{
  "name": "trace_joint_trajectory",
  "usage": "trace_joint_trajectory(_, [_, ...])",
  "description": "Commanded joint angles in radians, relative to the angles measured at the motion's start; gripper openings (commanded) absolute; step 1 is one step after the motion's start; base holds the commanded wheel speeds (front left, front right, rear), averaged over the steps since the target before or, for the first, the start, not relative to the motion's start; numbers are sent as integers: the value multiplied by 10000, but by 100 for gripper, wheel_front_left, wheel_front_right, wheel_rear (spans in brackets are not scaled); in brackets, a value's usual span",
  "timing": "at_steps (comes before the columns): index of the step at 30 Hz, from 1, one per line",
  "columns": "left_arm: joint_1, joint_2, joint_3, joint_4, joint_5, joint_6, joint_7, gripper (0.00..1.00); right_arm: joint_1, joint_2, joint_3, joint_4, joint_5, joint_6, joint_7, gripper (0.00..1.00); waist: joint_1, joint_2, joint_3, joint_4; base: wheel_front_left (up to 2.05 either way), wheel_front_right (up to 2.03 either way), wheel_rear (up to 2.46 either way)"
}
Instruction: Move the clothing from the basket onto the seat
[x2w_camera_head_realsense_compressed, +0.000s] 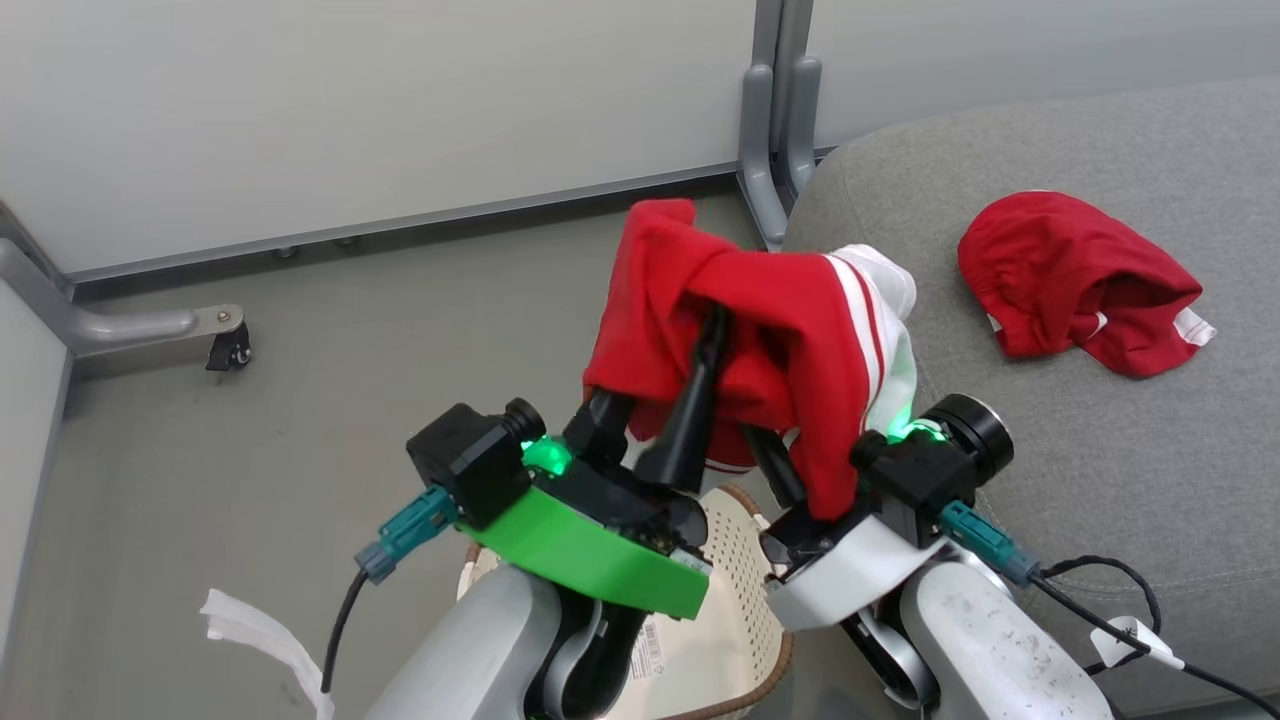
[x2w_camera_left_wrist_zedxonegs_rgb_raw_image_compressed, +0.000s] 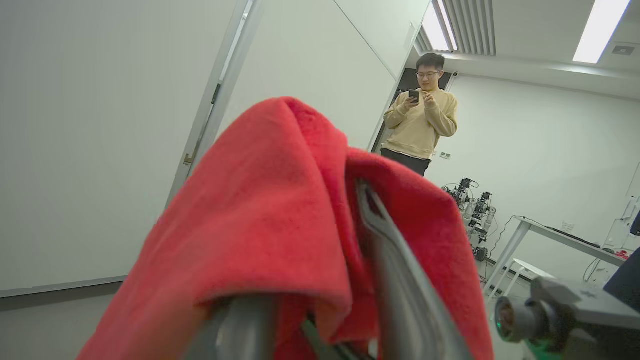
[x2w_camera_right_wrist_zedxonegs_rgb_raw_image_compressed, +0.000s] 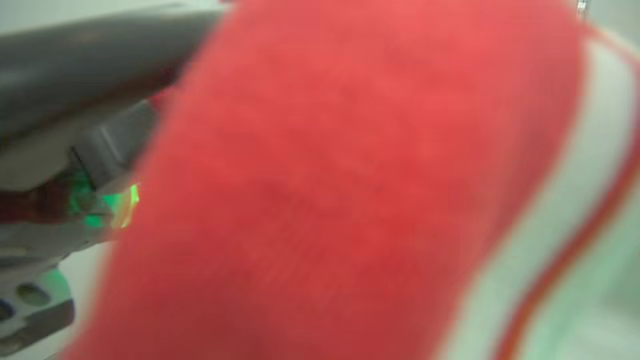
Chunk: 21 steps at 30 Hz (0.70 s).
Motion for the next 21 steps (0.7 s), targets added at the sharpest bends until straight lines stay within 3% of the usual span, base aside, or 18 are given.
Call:
trace_joint_trajectory(1, [131,34,-61,156,211,-76,-2,100,54,35,-74,-111,-25,-1,-2,0,0,0,-8,19,0,0,0])
trace_joint_trajectory(15, [864,40,417,1644,1398,-601,-2,100,288,219,-1022,-796,114,-1,-4,0,0,0,-24,149,0,0,0])
trace_joint_trajectory(21, [1474,96,1133,2181,1891,-781,-2,100,414,287,-1462,-1011,193,-1,-4,0,0,0,-39,249,0,0,0])
